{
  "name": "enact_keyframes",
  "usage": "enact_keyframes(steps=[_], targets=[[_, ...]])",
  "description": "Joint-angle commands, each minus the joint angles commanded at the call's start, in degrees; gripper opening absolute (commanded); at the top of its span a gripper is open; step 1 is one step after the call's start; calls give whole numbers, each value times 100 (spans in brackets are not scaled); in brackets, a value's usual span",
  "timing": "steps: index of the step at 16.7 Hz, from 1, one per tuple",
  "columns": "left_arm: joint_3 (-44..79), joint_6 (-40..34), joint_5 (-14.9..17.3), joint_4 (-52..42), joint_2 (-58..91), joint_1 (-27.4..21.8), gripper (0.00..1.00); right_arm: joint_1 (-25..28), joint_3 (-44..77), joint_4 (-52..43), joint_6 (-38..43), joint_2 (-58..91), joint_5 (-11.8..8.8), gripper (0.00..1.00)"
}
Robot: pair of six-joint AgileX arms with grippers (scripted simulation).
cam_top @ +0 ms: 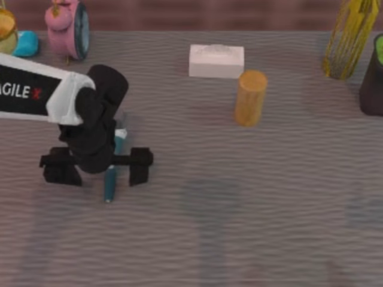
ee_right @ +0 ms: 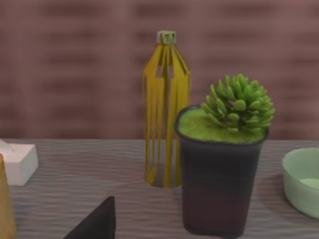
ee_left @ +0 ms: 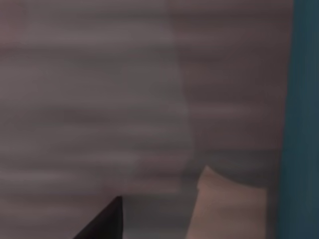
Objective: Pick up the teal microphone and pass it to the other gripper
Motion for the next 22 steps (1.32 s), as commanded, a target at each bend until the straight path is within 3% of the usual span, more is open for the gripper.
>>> enact_keyframes(steps=[6, 16, 22], targets=[[0, 0, 0, 0, 0, 0, 2, 0, 0, 0, 0, 0, 0, 100], [123, 78, -103, -187, -378, -10, 0, 0, 0, 0, 0, 0, 0, 100], [-149, 383, 388, 1039, -625, 7, 0, 0, 0, 0, 0, 0, 0, 100]])
